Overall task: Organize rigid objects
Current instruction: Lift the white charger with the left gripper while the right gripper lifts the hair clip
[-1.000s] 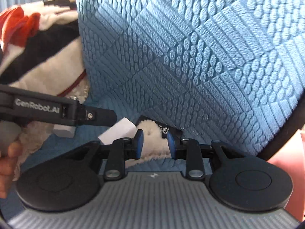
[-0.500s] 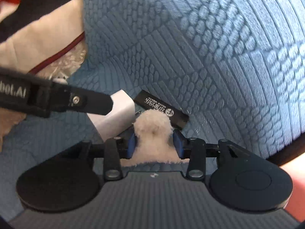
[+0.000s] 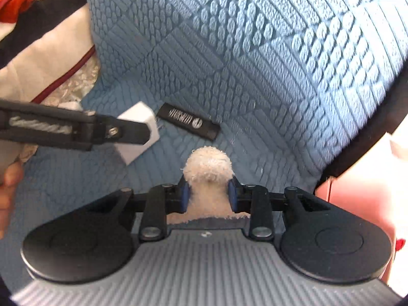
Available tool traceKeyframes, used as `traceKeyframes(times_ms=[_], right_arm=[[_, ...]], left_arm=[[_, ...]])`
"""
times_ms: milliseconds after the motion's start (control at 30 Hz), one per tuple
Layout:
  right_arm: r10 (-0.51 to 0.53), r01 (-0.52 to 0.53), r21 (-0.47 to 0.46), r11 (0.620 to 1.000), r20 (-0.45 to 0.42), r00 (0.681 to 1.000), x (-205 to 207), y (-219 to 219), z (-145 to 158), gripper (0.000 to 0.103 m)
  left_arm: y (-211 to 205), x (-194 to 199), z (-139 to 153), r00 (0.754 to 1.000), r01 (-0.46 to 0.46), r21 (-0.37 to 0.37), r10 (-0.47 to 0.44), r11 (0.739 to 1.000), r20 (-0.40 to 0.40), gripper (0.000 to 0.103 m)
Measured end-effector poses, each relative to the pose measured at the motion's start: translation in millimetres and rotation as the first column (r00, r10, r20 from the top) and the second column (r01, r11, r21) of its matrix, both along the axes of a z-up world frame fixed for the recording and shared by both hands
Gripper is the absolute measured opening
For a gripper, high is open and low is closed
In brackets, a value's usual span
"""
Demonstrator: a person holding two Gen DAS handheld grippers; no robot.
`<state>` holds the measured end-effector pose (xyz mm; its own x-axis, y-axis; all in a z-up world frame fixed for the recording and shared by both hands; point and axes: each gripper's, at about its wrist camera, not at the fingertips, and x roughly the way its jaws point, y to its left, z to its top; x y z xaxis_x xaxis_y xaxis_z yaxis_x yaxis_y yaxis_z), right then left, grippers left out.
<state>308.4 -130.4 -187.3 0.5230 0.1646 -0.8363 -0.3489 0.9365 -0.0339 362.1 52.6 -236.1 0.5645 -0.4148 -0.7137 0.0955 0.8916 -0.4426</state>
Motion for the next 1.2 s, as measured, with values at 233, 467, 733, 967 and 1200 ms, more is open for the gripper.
traceKeyframes(times_ms=[233, 467, 733, 967, 1200], right_arm=[[0.057, -0.057, -0.020, 0.998, 0.000, 0.998, -8, 11, -3, 0.034], [0.053, -0.053, 0.007, 0.999, 0.002, 0.999, -1, 16, -2, 0.034], [0.029, -0.029, 0.030, 0.999, -0.015, 0.999, -2, 17, -4, 0.034], [-0.028, 0.028, 0.044, 0.999, -0.016, 0.999, -6, 20, -2, 0.034], [-0.093, 0.094, 0.070, 0.993, -0.013, 0.996, -22, 11, 5, 0.034]], left_arm=[[-12, 7, -8, 1.000, 0.013, 0.072, -0.012, 0.997, -0.011, 0.065], [-16, 15, -13, 1.000, 0.013, 0.089, -0.013, 0.996, -0.006, 0.058], [-29, 20, -16, 0.999, 0.041, 0.190, -0.036, 0.981, -0.028, 0.040], [-23, 10, -9, 0.999, 0.029, 0.156, -0.026, 0.987, -0.022, 0.033], [-19, -14, 11, 1.000, 0.015, 0.109, -0.014, 0.994, -0.004, 0.033]])
